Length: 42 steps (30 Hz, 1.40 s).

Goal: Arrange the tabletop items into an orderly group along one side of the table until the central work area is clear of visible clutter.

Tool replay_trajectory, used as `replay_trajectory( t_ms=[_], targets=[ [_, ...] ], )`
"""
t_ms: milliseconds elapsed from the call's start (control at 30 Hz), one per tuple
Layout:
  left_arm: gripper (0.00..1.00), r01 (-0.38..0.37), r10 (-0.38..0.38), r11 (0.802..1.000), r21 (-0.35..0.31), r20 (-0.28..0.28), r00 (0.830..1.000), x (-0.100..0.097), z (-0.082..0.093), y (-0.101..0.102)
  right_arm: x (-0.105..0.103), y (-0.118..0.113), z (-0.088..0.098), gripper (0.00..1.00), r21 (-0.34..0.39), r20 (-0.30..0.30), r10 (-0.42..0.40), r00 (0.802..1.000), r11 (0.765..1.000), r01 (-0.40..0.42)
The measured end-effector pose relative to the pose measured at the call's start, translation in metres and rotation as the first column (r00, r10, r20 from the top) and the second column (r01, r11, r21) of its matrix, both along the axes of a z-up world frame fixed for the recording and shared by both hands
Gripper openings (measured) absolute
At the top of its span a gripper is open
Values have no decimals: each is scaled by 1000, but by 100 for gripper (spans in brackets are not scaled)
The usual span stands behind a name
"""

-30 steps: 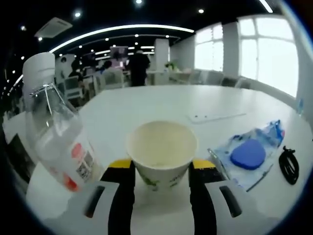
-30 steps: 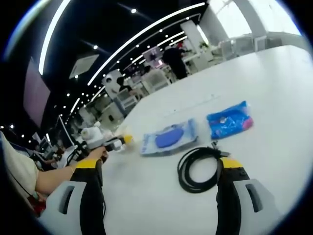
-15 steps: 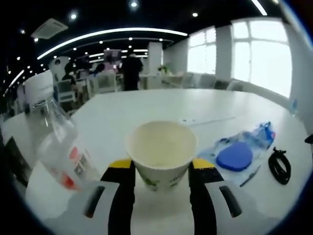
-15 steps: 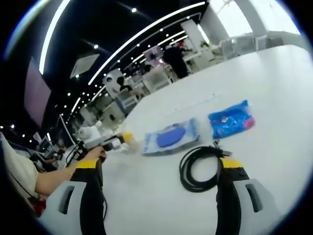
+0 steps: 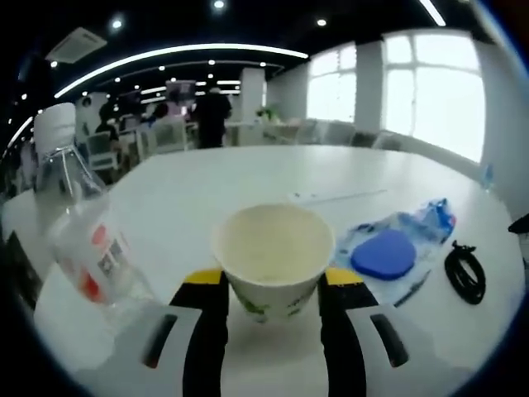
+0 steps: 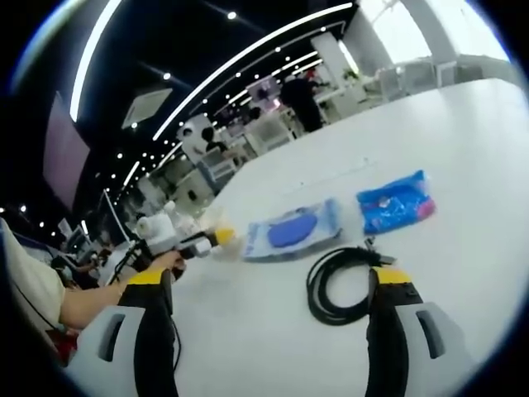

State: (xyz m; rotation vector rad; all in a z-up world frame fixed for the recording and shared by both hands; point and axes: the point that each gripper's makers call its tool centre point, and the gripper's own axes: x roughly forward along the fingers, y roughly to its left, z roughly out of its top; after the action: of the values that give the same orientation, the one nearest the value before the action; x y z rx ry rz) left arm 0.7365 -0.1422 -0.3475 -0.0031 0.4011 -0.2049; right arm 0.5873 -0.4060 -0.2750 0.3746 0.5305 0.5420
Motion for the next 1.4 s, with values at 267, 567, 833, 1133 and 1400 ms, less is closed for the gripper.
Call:
replay_trajectory(
  t_ms=[267,567,833,1133,1400],
  targets=[
    [41,15,-15,1000,-1,-9,1000,-4,-5,-5,-1,2,-1,97,-2,-6,10,1000,1000,-10],
    [41,34,-34,999,8,-25,999,-6,-9,-8,-2,3,-2,97,-4,-12,15,1000,1000,-15],
    [51,32,-32,999,-11,-24,999,-9,-4,-11,-4,6,-5,99,-2,-29,25,999,1000,-25],
    [65,13,-14,999,36,7,1000,-23,14,-7,-6,8,-3,99,9,-32,33,999,999,-33],
    [77,-13,12,1000,24,46,999,-31,41,3,-8,13,-2,99,22,-35,50,998,999,-50]
  ],
)
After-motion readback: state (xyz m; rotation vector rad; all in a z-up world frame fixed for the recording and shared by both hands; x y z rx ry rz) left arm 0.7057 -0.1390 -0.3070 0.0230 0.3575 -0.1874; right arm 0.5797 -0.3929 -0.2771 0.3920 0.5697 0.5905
